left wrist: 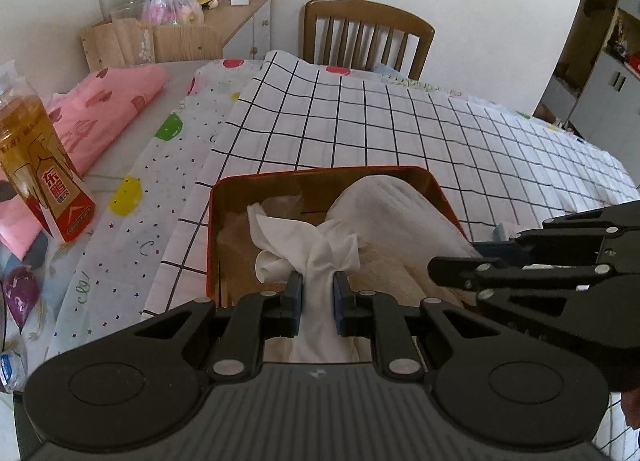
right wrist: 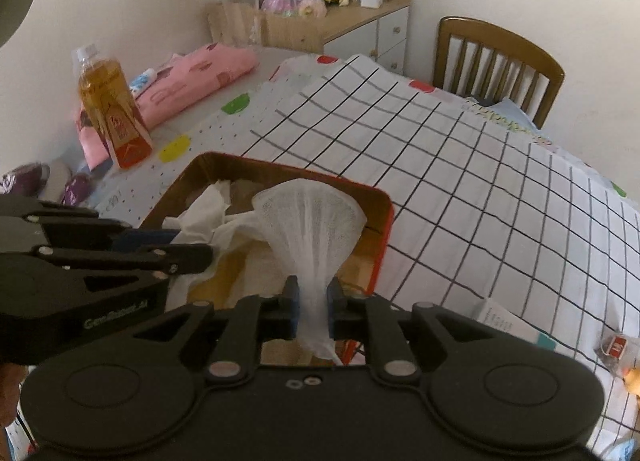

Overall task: Organize soft objects
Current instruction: 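Lower both items into the tin and open both tools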

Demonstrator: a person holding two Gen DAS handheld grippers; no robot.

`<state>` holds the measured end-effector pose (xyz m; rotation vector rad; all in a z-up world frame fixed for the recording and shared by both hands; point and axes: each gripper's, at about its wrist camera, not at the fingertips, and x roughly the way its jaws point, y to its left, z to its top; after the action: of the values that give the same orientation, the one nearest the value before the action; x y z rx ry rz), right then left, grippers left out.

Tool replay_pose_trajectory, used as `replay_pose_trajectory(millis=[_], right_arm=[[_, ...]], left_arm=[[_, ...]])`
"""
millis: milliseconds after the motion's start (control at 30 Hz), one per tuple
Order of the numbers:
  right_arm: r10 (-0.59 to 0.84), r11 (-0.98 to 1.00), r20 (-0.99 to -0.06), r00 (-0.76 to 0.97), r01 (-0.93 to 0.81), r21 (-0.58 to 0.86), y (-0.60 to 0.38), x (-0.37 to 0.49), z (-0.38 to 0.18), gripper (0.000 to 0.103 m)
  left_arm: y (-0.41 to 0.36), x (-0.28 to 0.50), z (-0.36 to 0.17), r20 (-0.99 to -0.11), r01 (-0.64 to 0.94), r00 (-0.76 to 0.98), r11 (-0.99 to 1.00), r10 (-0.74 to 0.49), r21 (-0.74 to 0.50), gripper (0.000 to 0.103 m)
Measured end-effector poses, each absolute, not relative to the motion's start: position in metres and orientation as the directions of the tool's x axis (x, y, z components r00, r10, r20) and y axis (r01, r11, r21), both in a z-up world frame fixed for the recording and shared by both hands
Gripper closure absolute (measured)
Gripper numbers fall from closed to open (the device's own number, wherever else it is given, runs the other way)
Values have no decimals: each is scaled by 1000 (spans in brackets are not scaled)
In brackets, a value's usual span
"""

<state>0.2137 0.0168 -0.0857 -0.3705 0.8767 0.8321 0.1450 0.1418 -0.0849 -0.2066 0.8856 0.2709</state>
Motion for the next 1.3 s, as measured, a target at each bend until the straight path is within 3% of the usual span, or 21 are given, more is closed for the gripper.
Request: replay_pose_trajectory(millis=[367, 533, 1200, 1267, 1300], right_arm=[[490, 609, -810, 322, -792, 54, 21, 216, -96, 79], [510, 599, -801, 314, -797, 69, 17, 216, -94, 69], [588, 610, -730, 347, -784, 118, -13, 206, -66, 47], [598, 609, -720, 353, -784, 120, -18, 204, -62, 45], [602, 609, -714, 356, -784, 122, -20, 203, -59, 44]], left_arm=[[143, 156, -101, -824, -309, 551, 949, 128, -60, 87], [144, 155, -101, -831, -322, 540, 945, 134, -56, 84], [138, 136, -73, -779, -313, 611, 947, 144, -70, 83], [136, 132, -68, -771, -312, 619, 948, 148, -68, 81], [135, 130, -65, -767, -312, 625, 947, 149, -70, 74]])
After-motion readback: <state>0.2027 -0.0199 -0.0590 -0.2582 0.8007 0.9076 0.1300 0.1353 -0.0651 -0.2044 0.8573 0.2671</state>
